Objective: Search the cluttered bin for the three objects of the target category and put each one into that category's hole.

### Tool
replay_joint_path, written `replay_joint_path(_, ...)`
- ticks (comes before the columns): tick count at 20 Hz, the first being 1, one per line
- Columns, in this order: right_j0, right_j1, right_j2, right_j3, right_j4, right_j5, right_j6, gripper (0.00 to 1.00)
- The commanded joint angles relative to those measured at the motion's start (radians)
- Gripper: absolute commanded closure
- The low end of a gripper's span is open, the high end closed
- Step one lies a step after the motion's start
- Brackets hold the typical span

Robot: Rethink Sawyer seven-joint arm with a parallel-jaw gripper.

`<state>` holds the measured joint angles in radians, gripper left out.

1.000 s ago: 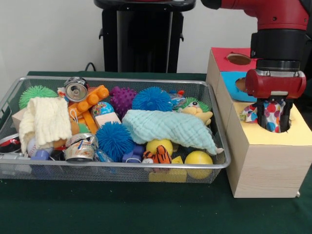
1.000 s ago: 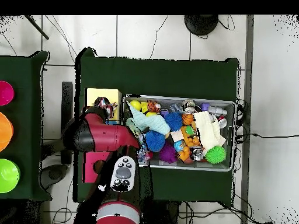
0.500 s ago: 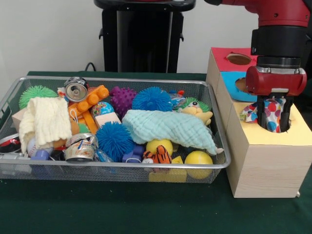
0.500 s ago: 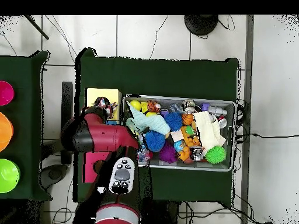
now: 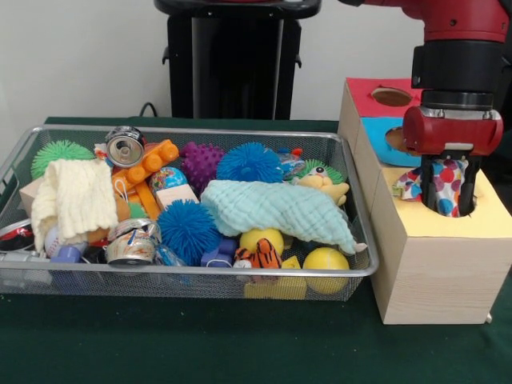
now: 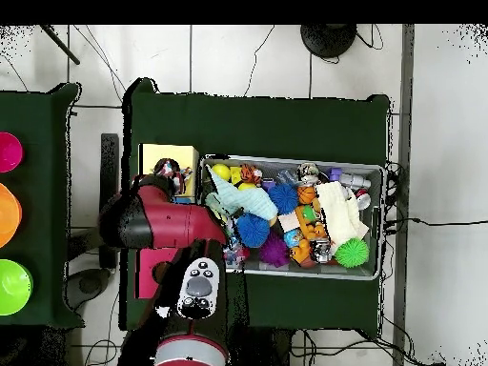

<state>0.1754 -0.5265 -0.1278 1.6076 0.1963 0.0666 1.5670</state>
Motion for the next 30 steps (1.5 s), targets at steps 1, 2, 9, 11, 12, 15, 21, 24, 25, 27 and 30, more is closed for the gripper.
replay_joint_path(1, -0.007, 0.021, -0.037, 0.086, -0.014, 0.237, 0.147, 0.0)
replay_joint_path(2, -0.004, 0.02, -0.041, 0.083, -0.014, 0.244, 0.146, 0.0)
replay_joint_path(9, -0.002, 0.005, -0.044, 0.081, -0.017, 0.262, 0.144, 0.0)
replay_joint_path(11, -0.004, 0.004, -0.043, 0.079, -0.017, 0.265, 0.144, 0.0)
replay_joint_path(12, -0.004, 0.0, -0.041, 0.086, -0.018, 0.263, 0.144, 0.0)
replay_joint_path(15, -0.002, -0.002, -0.046, 0.084, -0.025, 0.252, 0.14, 0.0)
replay_joint_path(21, 0.008, 0.003, -0.058, 0.066, -0.025, 0.285, 0.141, 1.0)
replay_joint_path(24, 0.0, 0.004, -0.045, 0.077, -0.023, 0.276, 0.145, 1.0)
replay_joint_path(25, -0.004, 0.003, -0.041, 0.08, -0.025, 0.273, 0.144, 1.0)
replay_joint_path(27, -0.009, 0.003, -0.036, 0.084, -0.027, 0.266, 0.143, 1.0)
replay_joint_path(30, -0.016, 0.007, -0.025, 0.092, -0.027, 0.248, 0.145, 1.0)
